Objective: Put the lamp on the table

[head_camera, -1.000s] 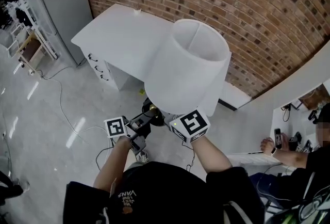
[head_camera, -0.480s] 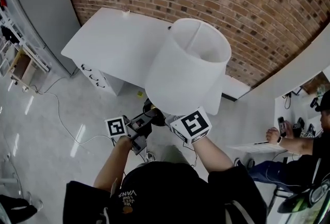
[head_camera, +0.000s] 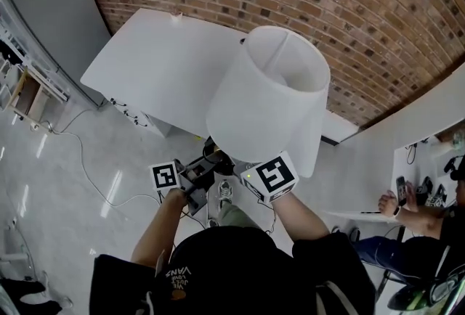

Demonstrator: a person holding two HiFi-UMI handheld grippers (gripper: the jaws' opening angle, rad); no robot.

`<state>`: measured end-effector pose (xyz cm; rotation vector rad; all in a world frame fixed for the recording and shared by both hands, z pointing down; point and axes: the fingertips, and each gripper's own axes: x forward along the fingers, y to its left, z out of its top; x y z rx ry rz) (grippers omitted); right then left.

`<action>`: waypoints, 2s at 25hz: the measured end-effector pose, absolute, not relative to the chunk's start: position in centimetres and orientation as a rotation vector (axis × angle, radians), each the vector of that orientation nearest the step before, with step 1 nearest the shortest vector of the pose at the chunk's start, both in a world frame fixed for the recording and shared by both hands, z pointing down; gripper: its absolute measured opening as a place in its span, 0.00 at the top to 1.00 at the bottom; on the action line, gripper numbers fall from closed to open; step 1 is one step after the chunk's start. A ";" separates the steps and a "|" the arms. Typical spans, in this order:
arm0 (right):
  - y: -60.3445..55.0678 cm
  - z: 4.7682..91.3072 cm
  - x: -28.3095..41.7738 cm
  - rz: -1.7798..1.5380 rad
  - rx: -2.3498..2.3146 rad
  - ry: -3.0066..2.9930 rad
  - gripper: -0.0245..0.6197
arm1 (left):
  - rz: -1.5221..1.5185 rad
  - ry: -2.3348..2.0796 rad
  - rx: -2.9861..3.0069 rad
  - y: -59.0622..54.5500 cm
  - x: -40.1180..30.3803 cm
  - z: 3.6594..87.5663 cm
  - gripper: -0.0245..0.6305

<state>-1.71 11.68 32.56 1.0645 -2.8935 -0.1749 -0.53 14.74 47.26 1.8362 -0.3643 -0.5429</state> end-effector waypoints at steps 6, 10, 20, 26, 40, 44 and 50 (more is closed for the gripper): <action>6.2 32.3 -1.4 -0.193 1.058 -2.898 0.73 | -0.534 -0.360 1.859 9.1 -0.1 47.1 0.68; 2.7 32.2 -0.8 -0.209 1.053 -2.893 0.73 | -0.532 -0.355 1.866 5.4 0.5 47.0 0.68; -4.6 32.3 0.8 -0.216 1.043 -2.899 0.73 | -0.534 -0.365 1.865 -1.9 2.2 47.2 0.68; -7.3 33.3 1.0 -0.193 1.076 -2.881 0.73 | -0.521 -0.351 1.846 -4.3 2.4 48.2 0.68; -17.0 35.4 -0.1 -0.133 1.405 -2.729 0.74 | -0.353 -0.158 1.832 -13.3 0.2 50.2 0.68; -19.8 35.8 -0.2 -0.133 1.511 -2.684 0.74 | -0.299 -0.106 1.836 -16.1 -0.2 50.9 0.68; -23.3 37.3 0.5 -0.086 1.610 -2.596 0.74 | -0.281 -0.020 1.796 -19.4 0.2 52.0 0.68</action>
